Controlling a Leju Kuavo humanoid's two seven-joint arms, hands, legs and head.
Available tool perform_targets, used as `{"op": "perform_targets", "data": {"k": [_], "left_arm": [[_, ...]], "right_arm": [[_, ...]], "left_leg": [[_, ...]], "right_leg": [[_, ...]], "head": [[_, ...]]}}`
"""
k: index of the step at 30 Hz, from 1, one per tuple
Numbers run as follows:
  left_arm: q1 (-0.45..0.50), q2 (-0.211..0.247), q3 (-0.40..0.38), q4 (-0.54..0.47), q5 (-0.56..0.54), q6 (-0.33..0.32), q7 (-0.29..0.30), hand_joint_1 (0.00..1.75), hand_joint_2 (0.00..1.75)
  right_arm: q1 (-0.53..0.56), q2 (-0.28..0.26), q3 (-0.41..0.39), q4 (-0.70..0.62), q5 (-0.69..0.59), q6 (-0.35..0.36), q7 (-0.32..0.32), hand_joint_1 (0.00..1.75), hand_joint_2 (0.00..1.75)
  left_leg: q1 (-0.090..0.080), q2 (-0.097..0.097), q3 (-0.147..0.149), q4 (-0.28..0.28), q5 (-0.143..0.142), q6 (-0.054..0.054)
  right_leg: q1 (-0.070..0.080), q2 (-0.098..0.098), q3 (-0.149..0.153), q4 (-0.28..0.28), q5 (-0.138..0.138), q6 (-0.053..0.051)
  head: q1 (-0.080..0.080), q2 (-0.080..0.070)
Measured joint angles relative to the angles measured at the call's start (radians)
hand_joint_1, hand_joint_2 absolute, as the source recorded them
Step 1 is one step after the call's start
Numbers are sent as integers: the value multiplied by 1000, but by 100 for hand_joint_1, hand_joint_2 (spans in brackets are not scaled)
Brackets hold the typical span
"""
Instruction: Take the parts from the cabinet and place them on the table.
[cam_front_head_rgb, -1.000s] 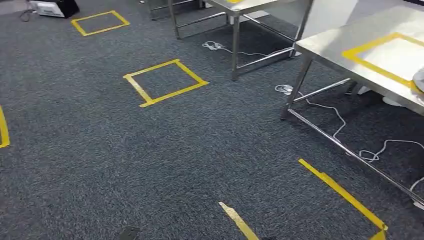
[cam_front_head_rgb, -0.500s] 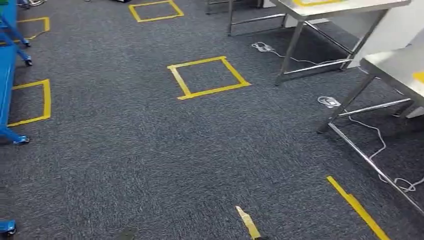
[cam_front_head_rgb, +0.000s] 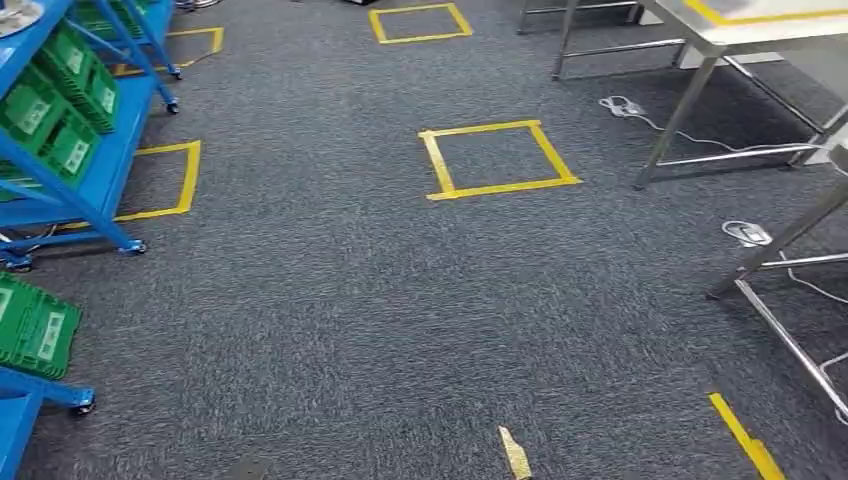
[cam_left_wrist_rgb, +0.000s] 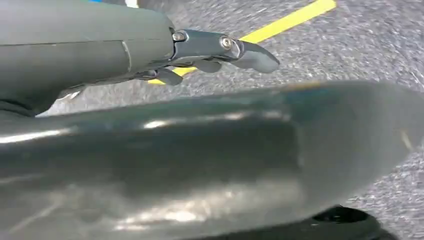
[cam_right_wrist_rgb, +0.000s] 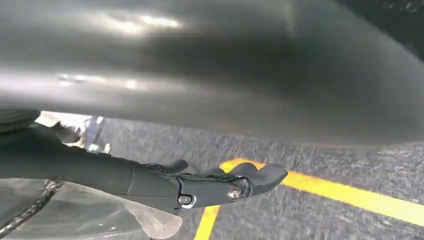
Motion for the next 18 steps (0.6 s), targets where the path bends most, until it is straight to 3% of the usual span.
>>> {"op": "perform_targets", "data": {"k": [1, 2, 3, 4, 5, 6, 7, 10, 11, 12, 13, 14, 15, 16, 17, 18], "left_arm": [[1, 0, 1, 0, 0, 0, 0, 0, 0], [4, 0, 2, 0, 0, -1, 0, 0, 0], [6, 0, 3, 0, 0, -3, 0, 0, 0], [6, 0, 3, 0, 0, -3, 0, 0, 0], [5, 0, 3, 0, 0, -3, 1, 0, 0], [1, 1, 3, 0, 0, -3, 2, 0, 0], [-2, 0, 3, 0, 1, -3, 2, 0, 0], [6, 3, 5, 0, 3, -3, 5, 0, 0], [8, 3, 5, 0, 4, -3, 6, 0, 0], [6, 3, 5, 0, 5, -3, 6, 0, 0], [4, 3, 6, 0, 6, -3, 7, 0, 0], [0, 3, 6, 0, 6, -3, 7, 0, 0], [0, 1, 6, 0, 7, -3, 7, 0, 0], [1, 1, 6, 0, 8, -3, 7, 0, 0], [3, 1, 7, 0, 8, -3, 7, 0, 0], [4, 1, 7, 0, 8, -3, 7, 0, 0]], "right_arm": [[0, -1, 0, 0, 2, -1, 1, 0, 0], [-1, -1, 0, 0, 3, -1, 4, 0, 0], [-2, -1, 0, 0, 5, -1, 10, 0, 0], [-3, -1, 1, 0, 6, -1, 14, 0, 0], [-3, 0, 2, 0, 6, 0, 14, 0, 0], [-3, 0, 2, 0, 7, 0, 13, 0, 0], [-3, -1, 2, 0, 8, 0, 13, 0, 0], [-12, 0, 4, 0, 9, 1, 11, 0, 0], [-11, -1, 6, 0, 10, 2, 11, 0, 0], [-10, -1, 7, 0, 11, 2, 11, 0, 0], [-10, -1, 7, 0, 11, 2, 10, 0, 0], [-8, -1, 7, 0, 12, 3, 11, 0, 0], [-7, -1, 7, 0, 12, 3, 10, 0, 0], [-5, -1, 7, 0, 12, 3, 11, 0, 0], [-3, -3, 7, 0, 13, 3, 11, 0, 0], [-2, -5, 7, 0, 13, 3, 10, 0, 0]], "left_leg": [[1, 2, -16, 34, -3, -1], [2, 4, -6, 18, 19, -1], [2, 6, 23, -40, 58, 2], [0, 17, 71, -131, 103, 7], [-3, 52, 122, -224, 140, 14], [-16, 91, 138, -257, 117, 16], [-17, 81, 137, -264, 122, 25], [-23, 49, 133, -269, 123, 36], [-10, 37, 148, -285, 132, 46], [-10, 29, 150, -288, 133, 51], [-10, 19, 148, -288, 134, 55], [-11, 3, 148, -287, 134, 59], [-12, -10, 147, -287, 133, 60], [-13, -23, 148, -286, 133, 60], [-13, -39, 149, -286, 133, 60], [-13, -53, 150, -285, 132, 59]], "right_leg": [[1, -15, 1, 0, -2, -1], [1, -30, 2, 0, -4, 0], [2, -43, 5, 0, -6, 0], [3, -56, 9, 0, -8, 2], [3, -67, 15, 0, -12, 5], [7, -77, 17, -1, -16, 10], [10, -86, 14, 1, -20, 17], [8, -114, 30, -8, -22, 30], [1, -97, 24, -4, -33, 38], [3, -39, 17, 25, -55, 39], [3, -10, -7, 77, -85, 39], [3, 9, -53, 172, -128, 40], [3, 16, -96, 251, -157, 40], [4, 18, -124, 296, -164, 40], [5, 19, -133, 296, -145, 39], [4, 20, -121, 256, -107, 37]], "head": [[-1, 0], [0, 0], [-1, 0], [-1, 0], [0, 0], [0, 0], [0, 0], [-1, 0], [-1, 0], [8, 0], [11, 0], [15, 0], [14, 0], [15, 0], [14, 0], [14, 0]]}}
